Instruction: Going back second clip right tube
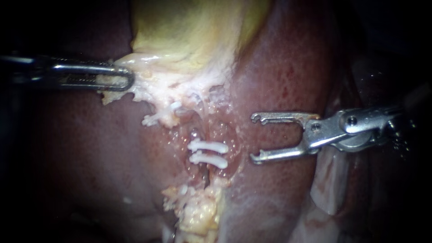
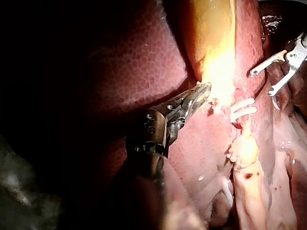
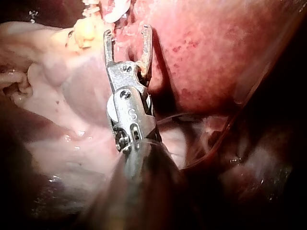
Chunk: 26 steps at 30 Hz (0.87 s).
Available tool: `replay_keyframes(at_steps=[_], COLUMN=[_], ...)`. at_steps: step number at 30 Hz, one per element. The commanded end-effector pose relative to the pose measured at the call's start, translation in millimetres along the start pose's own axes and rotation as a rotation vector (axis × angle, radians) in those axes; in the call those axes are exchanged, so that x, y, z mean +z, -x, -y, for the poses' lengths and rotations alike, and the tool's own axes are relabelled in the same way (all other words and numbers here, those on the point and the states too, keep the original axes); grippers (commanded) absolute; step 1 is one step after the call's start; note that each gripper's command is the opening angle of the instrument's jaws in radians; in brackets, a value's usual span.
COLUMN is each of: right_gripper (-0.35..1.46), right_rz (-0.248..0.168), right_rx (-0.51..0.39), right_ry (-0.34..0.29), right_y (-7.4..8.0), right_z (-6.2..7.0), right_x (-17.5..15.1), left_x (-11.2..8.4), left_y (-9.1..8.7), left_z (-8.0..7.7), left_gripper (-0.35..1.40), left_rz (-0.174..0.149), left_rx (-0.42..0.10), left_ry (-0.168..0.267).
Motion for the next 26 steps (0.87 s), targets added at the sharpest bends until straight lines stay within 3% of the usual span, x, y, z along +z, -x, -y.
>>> replay_keyframes(at_steps=[1, 7, 14, 26], right_gripper=[0.5, 0.5, 0.5, 0.5], right_rz=[0.001, 0.001, 0.0, 0.0], right_rx=[-0.006, -0.012, -0.018, -0.023], right_ry=[-0.001, -0.003, -0.004, -0.005], right_y=[-0.1, 0.0, 0.0, -0.1], right_z=[0.0, 0.1, 0.1, 0.1], right_x=[-0.1, -0.3, -0.5, -0.6], left_x=[0.1, 2.6, 5.5, 6.0], left_y=[0.0, 0.7, 1.6, 2.0], left_z=[0.0, 0.0, 1.4, 1.4], left_gripper=[-0.35, -0.35, -0.35, -0.35], left_rz=[0.0, -0.008, -0.005, 0.002], left_rx=[0.0, 0.016, 0.023, 0.026], left_ry=[0.0, -0.013, 0.001, 0.007])
